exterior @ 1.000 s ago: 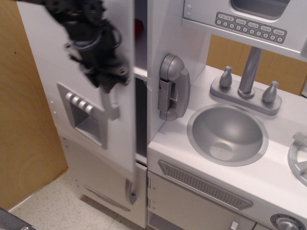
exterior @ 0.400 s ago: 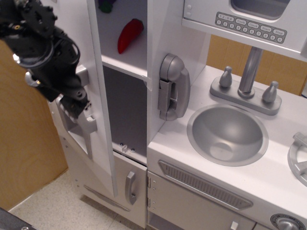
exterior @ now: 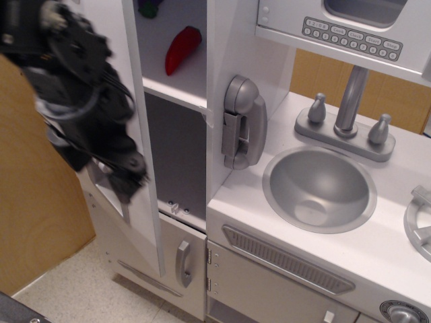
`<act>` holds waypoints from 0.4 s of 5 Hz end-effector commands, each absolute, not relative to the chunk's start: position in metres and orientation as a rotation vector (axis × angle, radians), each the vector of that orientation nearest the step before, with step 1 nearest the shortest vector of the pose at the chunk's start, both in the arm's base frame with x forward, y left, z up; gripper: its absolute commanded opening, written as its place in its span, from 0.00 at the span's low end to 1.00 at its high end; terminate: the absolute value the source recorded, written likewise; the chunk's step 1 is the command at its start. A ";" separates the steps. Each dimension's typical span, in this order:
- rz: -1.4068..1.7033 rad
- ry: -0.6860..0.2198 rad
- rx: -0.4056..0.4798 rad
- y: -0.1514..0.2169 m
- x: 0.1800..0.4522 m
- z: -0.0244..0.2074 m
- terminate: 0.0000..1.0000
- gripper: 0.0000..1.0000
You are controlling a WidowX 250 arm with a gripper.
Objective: Open fridge
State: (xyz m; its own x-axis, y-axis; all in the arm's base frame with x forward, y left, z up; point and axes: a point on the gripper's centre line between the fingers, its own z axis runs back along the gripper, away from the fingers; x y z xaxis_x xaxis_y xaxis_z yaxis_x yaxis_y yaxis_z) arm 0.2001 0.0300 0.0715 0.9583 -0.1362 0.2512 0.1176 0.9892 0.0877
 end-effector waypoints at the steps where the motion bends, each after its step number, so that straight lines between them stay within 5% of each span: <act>1: -0.074 -0.210 0.016 -0.004 0.238 0.073 0.00 1.00; 2: -0.059 -0.219 -0.003 -0.014 0.251 0.071 0.00 1.00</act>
